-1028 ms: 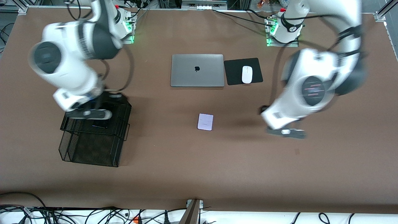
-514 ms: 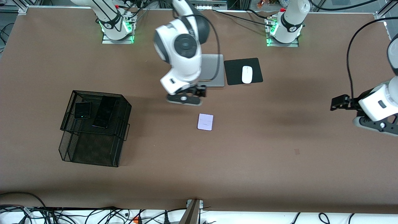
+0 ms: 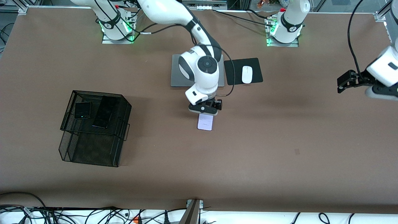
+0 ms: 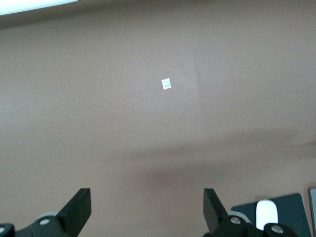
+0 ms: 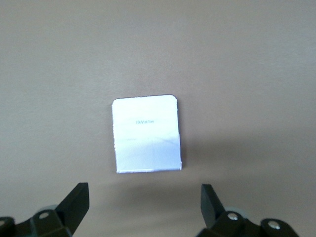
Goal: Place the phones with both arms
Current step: 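Grasp the white Huawei phone with the right gripper and lift it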
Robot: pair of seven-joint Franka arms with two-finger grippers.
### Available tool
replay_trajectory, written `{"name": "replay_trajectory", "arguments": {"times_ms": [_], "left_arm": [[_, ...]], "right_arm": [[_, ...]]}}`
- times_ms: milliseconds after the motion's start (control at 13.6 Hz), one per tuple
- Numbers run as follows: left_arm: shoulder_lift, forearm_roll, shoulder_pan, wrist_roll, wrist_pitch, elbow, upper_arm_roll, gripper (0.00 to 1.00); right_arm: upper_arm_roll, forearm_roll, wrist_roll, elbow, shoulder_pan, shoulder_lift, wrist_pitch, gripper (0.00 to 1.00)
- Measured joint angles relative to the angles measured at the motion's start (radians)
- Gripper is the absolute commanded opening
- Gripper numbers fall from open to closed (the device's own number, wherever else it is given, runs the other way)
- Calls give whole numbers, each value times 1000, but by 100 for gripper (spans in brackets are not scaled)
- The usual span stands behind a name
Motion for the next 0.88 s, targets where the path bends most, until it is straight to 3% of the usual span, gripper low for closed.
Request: {"name": "replay_trajectory", "arguments": {"times_ms": [220,807,881], "left_arm": [[-70,-14,-55,-15,45,-97,66,100],[-33,-16,-87,-15,49,-45,100,100],[-23,-16,-91,-14,48,-25,100,100]], "right_arm": [[1,0,2,3,-5,51,64,100],[2,17,47,5,-14,106,155,100],[2,17,47,5,-15,111,162,93]]}}
